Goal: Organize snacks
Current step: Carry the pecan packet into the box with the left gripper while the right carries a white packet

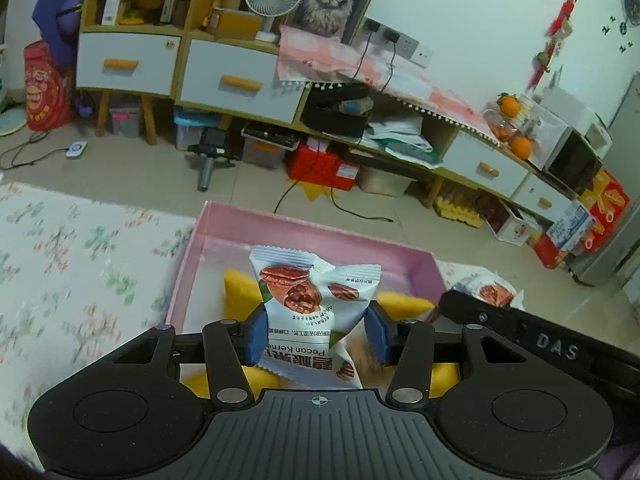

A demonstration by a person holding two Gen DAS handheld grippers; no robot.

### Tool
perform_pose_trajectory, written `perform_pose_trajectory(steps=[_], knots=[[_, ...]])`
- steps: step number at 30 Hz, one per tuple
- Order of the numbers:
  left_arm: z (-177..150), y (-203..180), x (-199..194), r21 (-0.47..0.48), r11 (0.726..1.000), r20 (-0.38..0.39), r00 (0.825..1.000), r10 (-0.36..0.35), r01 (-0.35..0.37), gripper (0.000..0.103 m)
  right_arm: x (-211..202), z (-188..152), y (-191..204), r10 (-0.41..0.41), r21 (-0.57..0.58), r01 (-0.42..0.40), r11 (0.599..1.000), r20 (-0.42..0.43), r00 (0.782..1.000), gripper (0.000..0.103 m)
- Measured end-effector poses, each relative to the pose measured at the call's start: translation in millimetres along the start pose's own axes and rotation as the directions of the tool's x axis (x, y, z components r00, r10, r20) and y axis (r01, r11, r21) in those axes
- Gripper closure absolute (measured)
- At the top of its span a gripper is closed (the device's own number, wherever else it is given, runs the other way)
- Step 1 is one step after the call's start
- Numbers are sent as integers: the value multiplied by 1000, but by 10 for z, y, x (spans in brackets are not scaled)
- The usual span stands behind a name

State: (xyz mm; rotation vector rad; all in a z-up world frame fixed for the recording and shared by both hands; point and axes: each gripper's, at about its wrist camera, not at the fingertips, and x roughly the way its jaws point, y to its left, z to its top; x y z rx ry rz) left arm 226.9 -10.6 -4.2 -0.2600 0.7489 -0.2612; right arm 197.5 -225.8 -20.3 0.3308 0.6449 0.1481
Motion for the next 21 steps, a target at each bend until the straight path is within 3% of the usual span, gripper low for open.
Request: perform_pose_trajectory(steps=[9,12,17,21], knots=[[223,47,471,67,998,4,1000,19,-19,56,402,40,-153,19,76,-20,997,16,1000,80],[214,49,617,61,998,-18,1000,19,-18,66,438,50,-161,31,89,-33,995,31,999,80],[180,130,749,36,999,-26,1000,1,0,66,533,79,-162,27,77,-30,997,31,999,78],[189,177,755,26,1000,-26,1000,-18,18,60,539,103,-185,31,90,-35,995,43,999,73]])
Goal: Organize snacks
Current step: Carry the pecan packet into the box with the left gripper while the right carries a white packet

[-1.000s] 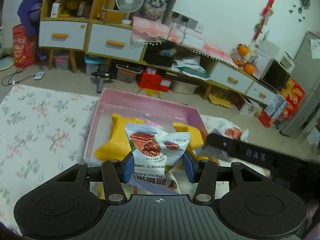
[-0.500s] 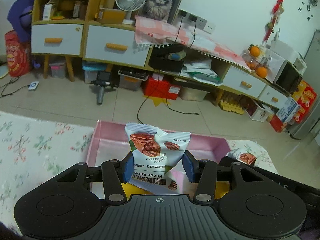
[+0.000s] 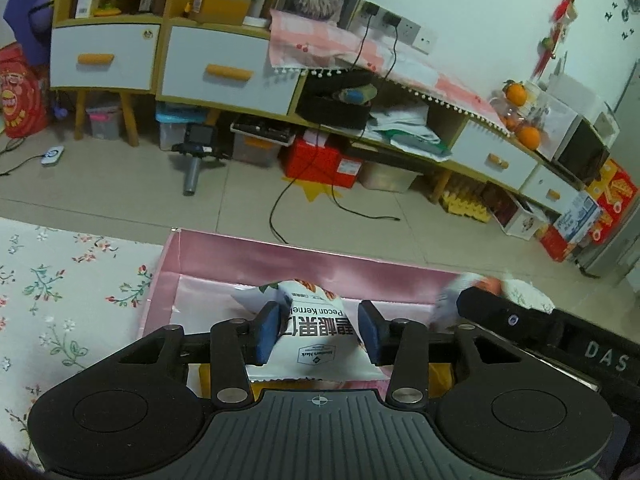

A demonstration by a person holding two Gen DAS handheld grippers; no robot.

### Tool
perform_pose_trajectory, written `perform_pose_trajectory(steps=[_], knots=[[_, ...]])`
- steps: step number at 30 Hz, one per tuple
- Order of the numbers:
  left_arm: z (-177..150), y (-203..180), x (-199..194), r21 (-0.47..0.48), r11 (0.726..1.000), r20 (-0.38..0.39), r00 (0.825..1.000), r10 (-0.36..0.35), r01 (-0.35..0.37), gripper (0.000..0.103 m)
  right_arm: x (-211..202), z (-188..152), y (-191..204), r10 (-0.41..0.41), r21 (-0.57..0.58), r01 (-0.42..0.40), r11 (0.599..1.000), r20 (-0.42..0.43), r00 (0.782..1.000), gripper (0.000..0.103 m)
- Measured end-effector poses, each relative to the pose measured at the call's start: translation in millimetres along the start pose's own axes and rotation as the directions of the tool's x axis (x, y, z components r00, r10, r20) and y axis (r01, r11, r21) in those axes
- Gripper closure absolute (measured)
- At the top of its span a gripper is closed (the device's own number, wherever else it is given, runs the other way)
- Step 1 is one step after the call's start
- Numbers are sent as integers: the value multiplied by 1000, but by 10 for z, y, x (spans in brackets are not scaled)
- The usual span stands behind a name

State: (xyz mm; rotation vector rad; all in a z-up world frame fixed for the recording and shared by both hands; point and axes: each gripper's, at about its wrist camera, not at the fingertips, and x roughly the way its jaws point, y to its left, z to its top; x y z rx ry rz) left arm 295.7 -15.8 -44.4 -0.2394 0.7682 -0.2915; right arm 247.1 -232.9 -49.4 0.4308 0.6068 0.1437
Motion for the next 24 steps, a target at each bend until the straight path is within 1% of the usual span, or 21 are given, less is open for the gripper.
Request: perform_pose_trajectory(steps=[2,4,6,9,11,14,16,17,21,23,24], knots=[[8,-1,-11,4,1000,-5,1000,-1,1,56,6,15,-11,4,10,-4,1000,-1,1000,65],[14,-16,-45,14,1000,-9,1000,-6,6,48,-4,20,-2,-12,17,12,1000,5,1000,63],[21,-42,-81,29,1000,-9,1000,-4,4,45,-21,18,9,-13,16,13,1000,2,1000,62],[32,-70,-161,38,999,-11,1000,-1,2,43,-67,34,14,-22,18,22,1000,6,1000,58],[28,-72,-237,37,999,-18,1000,-4,5,39,-109,48,2,-27,43,27,999,6,1000,53],[6,-75,-387,45,999,-20,1000,-3,4,37,-173,70,-4,-27,84,28,996,-13,1000,53],[-20,-73,-497,50,999,-18,1000,1,0,31,-246,78,19,-28,96,30,995,-18,999,50],[-35,-71,-553,52,999,-18,1000,6,-5,31,-281,77,40,-29,95,31,995,-20,999,48],[-103,-54,-789,61,998,-29,999,24,-22,31,-436,67,152,-47,67,50,997,-39,998,45],[-133,-56,-909,68,997,-30,999,28,-26,26,-520,63,213,-52,52,54,997,-51,997,41],[-157,-58,-976,71,997,-30,999,29,-27,22,-575,56,247,-54,44,56,997,-55,997,40]])
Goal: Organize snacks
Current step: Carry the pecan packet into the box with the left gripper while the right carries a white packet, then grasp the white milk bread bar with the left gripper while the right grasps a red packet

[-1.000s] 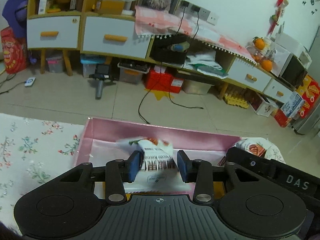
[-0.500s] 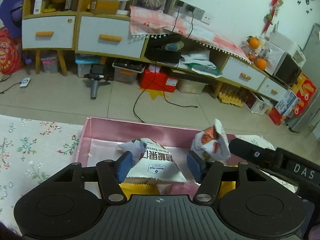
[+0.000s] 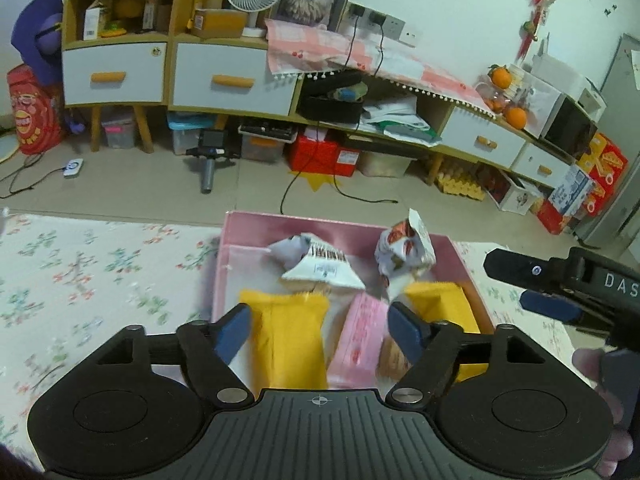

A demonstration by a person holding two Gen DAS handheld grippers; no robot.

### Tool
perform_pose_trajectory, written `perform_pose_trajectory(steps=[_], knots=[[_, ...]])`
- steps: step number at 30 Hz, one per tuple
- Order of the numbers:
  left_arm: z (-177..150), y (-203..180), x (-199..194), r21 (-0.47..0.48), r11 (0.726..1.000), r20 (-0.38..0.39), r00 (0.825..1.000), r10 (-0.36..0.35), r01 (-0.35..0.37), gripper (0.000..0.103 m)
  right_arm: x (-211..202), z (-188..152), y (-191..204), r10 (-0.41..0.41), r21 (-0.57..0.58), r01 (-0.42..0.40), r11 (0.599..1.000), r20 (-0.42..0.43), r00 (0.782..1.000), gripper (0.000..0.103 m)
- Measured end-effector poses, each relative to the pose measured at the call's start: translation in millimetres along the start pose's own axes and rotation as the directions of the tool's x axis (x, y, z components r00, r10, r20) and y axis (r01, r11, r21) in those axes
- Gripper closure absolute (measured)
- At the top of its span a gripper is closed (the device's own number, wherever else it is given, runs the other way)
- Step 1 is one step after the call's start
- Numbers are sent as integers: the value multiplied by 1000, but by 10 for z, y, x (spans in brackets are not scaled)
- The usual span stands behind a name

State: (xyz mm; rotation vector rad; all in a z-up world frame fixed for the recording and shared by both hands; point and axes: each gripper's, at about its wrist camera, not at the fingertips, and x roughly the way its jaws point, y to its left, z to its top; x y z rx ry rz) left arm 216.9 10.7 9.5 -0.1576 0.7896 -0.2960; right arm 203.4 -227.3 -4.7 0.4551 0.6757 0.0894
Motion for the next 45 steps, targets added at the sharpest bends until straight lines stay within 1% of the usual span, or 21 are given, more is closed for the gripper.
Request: perform_pose_trajectory(steps=[4,9,12,15,19,24,29,31,34,36,38,41,45], knots=[[-111,-9,-228,9,1000,-8,1000,2,-2,19,-170,-74,81,-21,-35,20,999,-21,1000,34],[-278,-27,-504,34,999,-11,1000,7,-6,14,-370,-225,143,-48,-76,45,996,-46,998,31],[-390,-29,-660,51,998,-3,1000,25,-25,10,-473,-298,225,-83,-144,74,987,-57,995,29],[-501,-20,-800,71,997,0,999,44,-44,8,-595,-374,307,-110,-222,95,970,-57,992,28],[-670,47,-952,78,995,-6,998,61,-60,7,-766,-487,370,-112,-280,92,956,-56,992,26],[-902,161,-1069,101,990,0,995,97,-97,6,-909,-674,329,-95,-278,72,958,-69,993,26],[-1099,317,-1108,158,981,14,994,110,-111,6,-968,-880,253,-82,-318,56,946,-70,994,26],[-1192,383,-1088,179,978,18,994,106,-107,6,-962,-960,229,-78,-334,46,941,-84,993,26],[-1321,467,-1037,206,975,9,997,83,-83,6,-971,-1075,192,-43,-352,6,936,-99,994,26],[-1412,514,-989,229,970,3,997,81,-79,6,-973,-1155,160,-19,-372,-20,928,-101,995,26],[-1482,554,-939,252,965,-7,997,72,-68,6,-981,-1228,144,-16,-394,-23,919,-96,995,26],[-1549,582,-861,305,952,-29,999,41,-30,6,-943,-1342,132,-20,-438,-29,898,-106,994,26],[-1579,596,-780,342,940,-48,999,16,1,6,-830,-1453,137,-18,-488,-68,870,-169,985,26]])
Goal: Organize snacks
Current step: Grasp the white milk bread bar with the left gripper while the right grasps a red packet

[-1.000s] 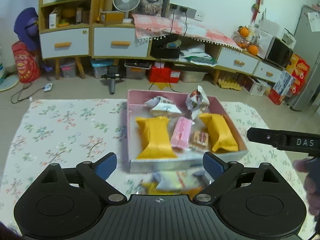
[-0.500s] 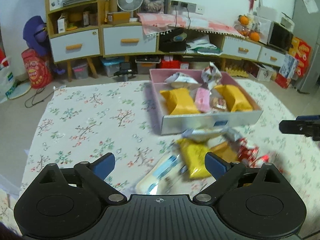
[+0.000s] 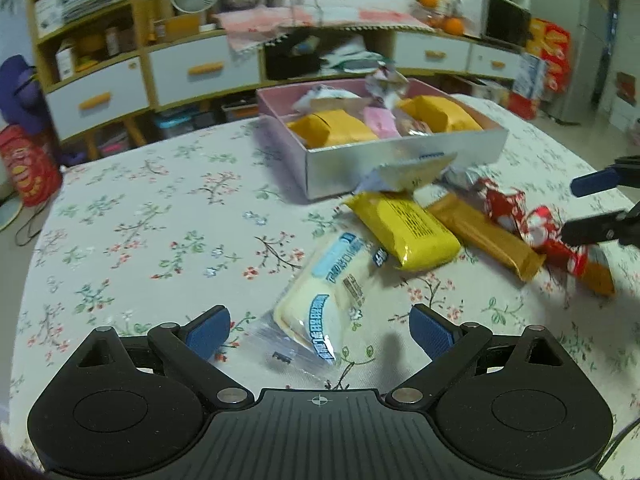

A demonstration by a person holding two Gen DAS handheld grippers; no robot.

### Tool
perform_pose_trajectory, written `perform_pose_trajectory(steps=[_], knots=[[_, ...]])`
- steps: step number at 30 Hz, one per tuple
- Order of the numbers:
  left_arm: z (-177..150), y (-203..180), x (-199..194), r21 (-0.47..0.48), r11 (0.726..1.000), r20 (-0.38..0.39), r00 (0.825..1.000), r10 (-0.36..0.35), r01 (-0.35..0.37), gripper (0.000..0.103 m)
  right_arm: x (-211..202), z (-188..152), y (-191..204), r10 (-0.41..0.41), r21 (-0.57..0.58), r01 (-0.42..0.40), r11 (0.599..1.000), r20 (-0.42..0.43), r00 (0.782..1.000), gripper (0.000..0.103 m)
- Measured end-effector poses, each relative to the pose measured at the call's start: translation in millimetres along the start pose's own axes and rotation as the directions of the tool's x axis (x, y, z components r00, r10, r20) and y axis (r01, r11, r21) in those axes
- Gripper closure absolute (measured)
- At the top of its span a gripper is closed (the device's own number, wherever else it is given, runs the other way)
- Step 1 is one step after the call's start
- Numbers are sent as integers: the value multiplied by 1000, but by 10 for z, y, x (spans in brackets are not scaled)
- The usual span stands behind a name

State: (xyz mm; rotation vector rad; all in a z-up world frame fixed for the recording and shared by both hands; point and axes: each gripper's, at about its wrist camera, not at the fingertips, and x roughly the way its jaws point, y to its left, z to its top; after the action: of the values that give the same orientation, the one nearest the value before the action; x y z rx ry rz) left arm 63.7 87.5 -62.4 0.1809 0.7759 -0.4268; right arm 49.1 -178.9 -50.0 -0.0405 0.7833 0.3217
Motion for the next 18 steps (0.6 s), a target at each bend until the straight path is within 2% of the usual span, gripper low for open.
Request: perform_pose_trajectory(steps=[4,8,14,18], knots=[[17,19,96,-5,1000,-19,1000,-17,17,8,134,-82,62,6,-46,-9,999,-57,998,26],[9,33,130,-3,999,-17,999,-47,47,9,296,-130,43,18,-19,-20,1000,-118,993,26],[-14,65,177,17,998,-5,998,-57,57,15,323,-170,45,8,-45,-12,999,-83,997,26],[17,94,162,-6,998,7,998,-61,61,29,294,-186,-8,33,-35,-35,999,-61,998,26]])
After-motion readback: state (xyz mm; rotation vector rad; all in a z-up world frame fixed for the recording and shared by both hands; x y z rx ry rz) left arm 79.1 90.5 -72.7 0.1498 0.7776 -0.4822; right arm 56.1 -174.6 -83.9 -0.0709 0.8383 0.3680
